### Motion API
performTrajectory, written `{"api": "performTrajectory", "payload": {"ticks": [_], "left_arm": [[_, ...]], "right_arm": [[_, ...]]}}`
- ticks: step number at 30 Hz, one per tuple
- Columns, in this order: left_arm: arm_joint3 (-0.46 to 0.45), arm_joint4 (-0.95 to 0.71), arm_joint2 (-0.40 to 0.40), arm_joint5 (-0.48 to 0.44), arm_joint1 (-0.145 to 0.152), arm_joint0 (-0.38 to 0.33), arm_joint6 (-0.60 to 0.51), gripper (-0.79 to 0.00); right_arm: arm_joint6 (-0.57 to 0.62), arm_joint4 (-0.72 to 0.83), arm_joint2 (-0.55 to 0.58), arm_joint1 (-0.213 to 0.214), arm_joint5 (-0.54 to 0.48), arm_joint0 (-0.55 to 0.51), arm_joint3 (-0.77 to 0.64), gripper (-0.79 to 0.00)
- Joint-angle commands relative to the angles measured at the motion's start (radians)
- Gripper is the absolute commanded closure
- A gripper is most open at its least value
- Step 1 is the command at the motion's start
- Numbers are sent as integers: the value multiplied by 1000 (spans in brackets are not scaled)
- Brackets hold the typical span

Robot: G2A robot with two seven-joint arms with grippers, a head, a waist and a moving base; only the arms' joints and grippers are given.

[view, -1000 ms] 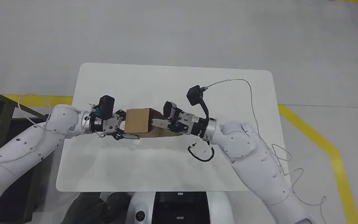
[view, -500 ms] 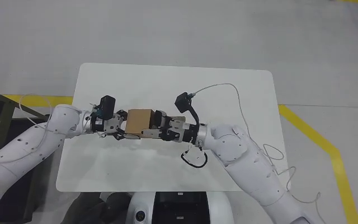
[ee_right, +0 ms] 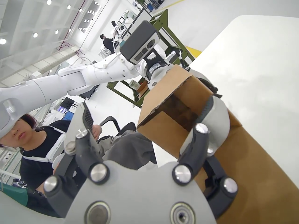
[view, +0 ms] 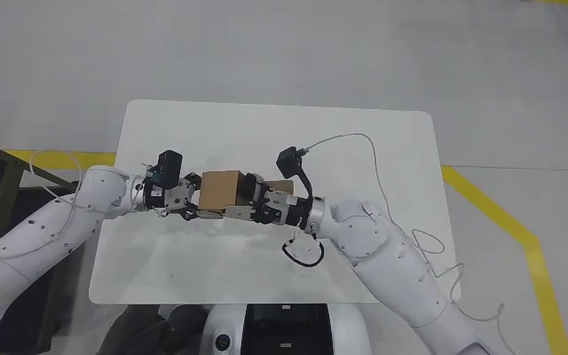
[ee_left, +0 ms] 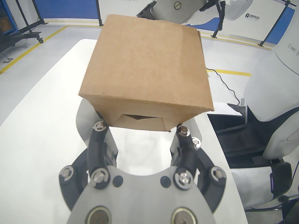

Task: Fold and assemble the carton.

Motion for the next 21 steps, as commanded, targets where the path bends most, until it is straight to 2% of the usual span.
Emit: {"api": "performTrajectory", "payload": {"ticks": [1, 7, 13, 18, 21], "left_arm": [[5, -3, -3, 0, 0, 3, 0, -379], [17, -1, -13, 0, -1, 11, 0, -379], [24, 1, -26, 0, -2, 19, 0, -379], [15, -11, -45, 0, 3, 28, 0, -366], [7, -14, -58, 0, 8, 36, 0, -366]], "right_arm": [[-1, -3, 18, 5, 2, -15, -18, -785], [-9, -10, 90, 23, -2, -64, -91, -785], [-15, 21, 215, 48, -11, -132, -162, -785], [58, 114, 315, 66, 180, -169, -146, -785], [82, 176, 352, 71, 228, -174, -108, -785]]}}
